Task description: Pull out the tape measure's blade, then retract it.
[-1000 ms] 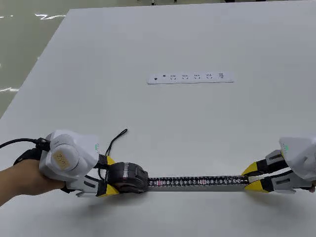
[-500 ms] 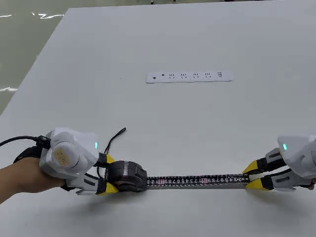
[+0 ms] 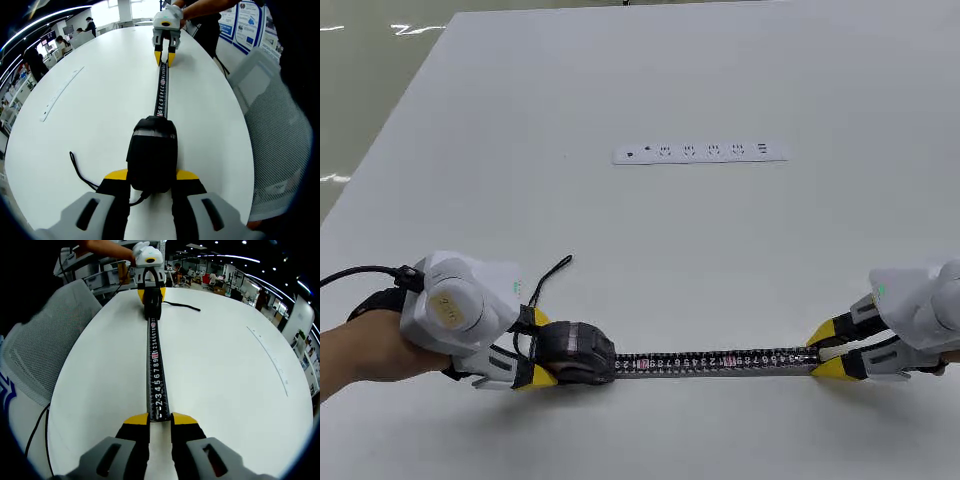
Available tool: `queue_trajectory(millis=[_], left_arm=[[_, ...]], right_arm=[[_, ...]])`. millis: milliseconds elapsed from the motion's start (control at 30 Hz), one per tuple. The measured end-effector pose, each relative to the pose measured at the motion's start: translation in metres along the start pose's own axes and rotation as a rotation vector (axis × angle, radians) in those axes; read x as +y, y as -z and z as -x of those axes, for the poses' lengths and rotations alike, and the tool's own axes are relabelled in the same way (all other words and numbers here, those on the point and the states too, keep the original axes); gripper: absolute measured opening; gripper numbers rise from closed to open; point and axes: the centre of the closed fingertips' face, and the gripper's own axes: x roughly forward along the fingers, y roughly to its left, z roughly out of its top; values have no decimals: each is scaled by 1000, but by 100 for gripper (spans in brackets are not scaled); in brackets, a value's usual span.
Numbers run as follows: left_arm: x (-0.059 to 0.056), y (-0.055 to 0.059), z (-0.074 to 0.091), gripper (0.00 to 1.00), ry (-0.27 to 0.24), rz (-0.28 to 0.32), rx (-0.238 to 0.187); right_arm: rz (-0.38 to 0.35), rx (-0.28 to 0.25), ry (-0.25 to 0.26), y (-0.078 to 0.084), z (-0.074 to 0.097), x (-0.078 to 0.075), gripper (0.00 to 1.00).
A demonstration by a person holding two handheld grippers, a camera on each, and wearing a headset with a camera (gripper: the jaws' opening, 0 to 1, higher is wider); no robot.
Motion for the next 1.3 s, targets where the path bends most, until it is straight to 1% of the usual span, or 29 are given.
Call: queue_trajectory(millis=[100, 233, 367, 467, 567, 633, 733, 800, 900, 1000, 1067, 1133, 1167, 1233, 1267, 1300], left_arm=[[1, 0, 0, 27, 5, -8, 9], [0, 0, 0, 28, 9, -24, 18], [3, 1, 3, 31, -6, -14, 15], [6, 1, 7, 36, -21, -4, 10], [4, 0, 11, 37, -28, 10, -1], [1, 1, 14, 37, -35, 17, -8], [-2, 5, 19, 38, -44, 40, -13], [-5, 8, 21, 39, -48, 55, -16], [-10, 11, 25, 41, -59, 78, -21], [-15, 10, 29, 44, -74, 123, -44], [-18, 11, 30, 47, -81, 142, -54], [-21, 12, 32, 49, -96, 170, -63], [-23, 12, 33, 50, -107, 191, -74], [-26, 12, 34, 53, -121, 231, -95], [-27, 11, 35, 54, -140, 268, -119], [-29, 11, 36, 55, -148, 286, -132]], right_arm=[[14, -3, 7, -1, -1, -1, 17], [8, -4, 8, -3, -3, -3, 21], [8, 1, 29, -1, -2, -6, 25], [-7, 9, 45, 0, -1, -5, 29], [-22, 18, 50, 1, 0, -1, 31], [-44, 18, 65, 2, 2, 1, 36], [-67, 10, 84, 1, 5, 3, 37], [-99, 4, 103, 3, 7, 5, 41], [-120, 6, 126, 4, 11, 8, 43], [-188, -7, 161, 3, 16, 10, 47], [-228, -8, 173, 5, 18, 13, 49], [-278, -7, 204, 7, 20, 14, 51], [-299, -18, 207, 7, 21, 16, 53], [-309, -22, 218, 7, 22, 20, 54], [-319, -27, 234, 6, 23, 22, 54], [-326, -28, 237, 5, 23, 25, 55]])
